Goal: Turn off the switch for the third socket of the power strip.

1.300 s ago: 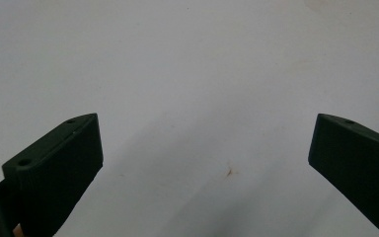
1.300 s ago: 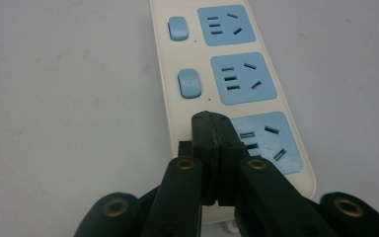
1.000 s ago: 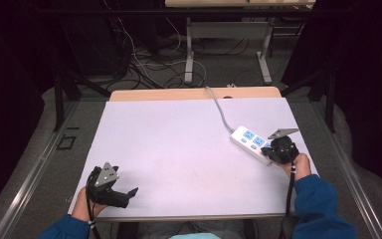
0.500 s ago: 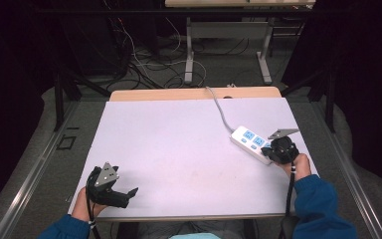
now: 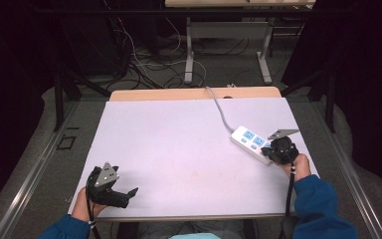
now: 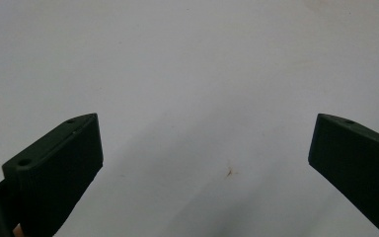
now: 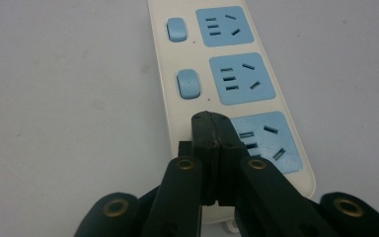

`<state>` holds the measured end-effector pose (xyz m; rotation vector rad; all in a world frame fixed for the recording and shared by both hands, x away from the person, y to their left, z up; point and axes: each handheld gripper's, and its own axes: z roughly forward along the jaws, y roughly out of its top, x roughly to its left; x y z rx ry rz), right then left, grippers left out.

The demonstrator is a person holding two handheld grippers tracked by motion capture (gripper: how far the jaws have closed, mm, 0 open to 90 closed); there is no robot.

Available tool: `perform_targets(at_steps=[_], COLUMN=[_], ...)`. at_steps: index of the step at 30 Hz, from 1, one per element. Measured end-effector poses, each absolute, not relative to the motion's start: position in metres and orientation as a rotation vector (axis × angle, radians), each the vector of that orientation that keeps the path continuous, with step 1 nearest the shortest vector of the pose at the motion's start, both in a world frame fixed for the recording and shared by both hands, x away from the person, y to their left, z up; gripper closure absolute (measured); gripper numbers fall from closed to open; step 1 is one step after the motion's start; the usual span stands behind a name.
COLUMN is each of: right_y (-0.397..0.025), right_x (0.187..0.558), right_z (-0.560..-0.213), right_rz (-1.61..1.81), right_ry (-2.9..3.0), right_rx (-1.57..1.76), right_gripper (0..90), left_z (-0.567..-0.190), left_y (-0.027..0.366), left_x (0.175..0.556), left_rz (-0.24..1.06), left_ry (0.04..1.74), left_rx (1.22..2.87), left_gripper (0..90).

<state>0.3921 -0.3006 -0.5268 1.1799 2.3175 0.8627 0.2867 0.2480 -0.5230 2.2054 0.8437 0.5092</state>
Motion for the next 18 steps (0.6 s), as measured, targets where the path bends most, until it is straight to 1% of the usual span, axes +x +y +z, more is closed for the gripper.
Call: perform_targets(at_steps=[18], right_y=[-0.2994], right_x=[0.3905], right_z=[-0.527], right_rz=[0.86], right_ry=[2.298], right_rx=[1.195], right_gripper=[90.0], left_z=[-0.5231], left_y=[0.2475], left_x=[0.2867], left_rz=[0.514], left_ry=[0.843], left_rx=[2.209], left_gripper=[0.1])
